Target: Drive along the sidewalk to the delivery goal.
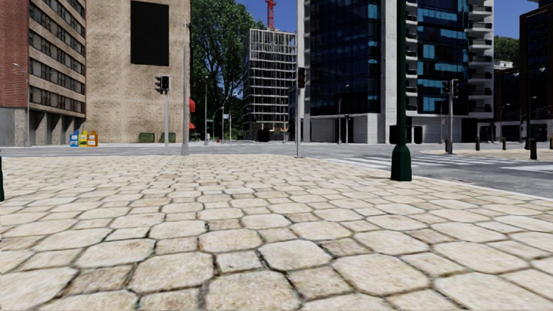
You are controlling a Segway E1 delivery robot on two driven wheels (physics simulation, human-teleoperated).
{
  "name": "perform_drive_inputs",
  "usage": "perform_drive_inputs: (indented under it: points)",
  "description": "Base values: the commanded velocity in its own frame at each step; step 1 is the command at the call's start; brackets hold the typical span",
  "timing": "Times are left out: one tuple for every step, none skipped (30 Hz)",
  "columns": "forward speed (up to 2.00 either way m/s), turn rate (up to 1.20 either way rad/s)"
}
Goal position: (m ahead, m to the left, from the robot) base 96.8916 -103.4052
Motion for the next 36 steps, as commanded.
perform_drive_inputs:
  points:
    - [2.00,0.00]
    - [2.00,0.00]
    - [2.00,0.00]
    - [2.00,0.00]
    - [2.00,0.00]
    - [2.00,0.00]
    - [2.00,0.00]
    - [2.00,0.00]
    - [2.00,0.00]
    - [2.00,0.00]
    - [2.00,0.00]
    - [2.00,0.00]
    - [2.00,0.00]
    - [2.00,0.00]
    - [2.00,0.00]
    - [2.00,0.00]
    - [2.00,0.00]
    - [2.00,0.00]
    - [2.00,0.00]
    - [2.00,0.00]
    - [2.00,0.00]
    - [2.00,0.00]
    - [2.00,0.00]
    - [2.00,0.00]
    - [2.00,0.00]
    - [2.00,0.00]
    - [2.00,0.00]
    - [2.00,0.00]
    - [2.00,0.00]
    - [2.00,0.00]
    - [2.00,0.00]
    - [2.00,0.00]
    - [2.00,0.00]
    - [2.00,0.00]
    - [2.00,0.00]
    - [2.00,0.00]
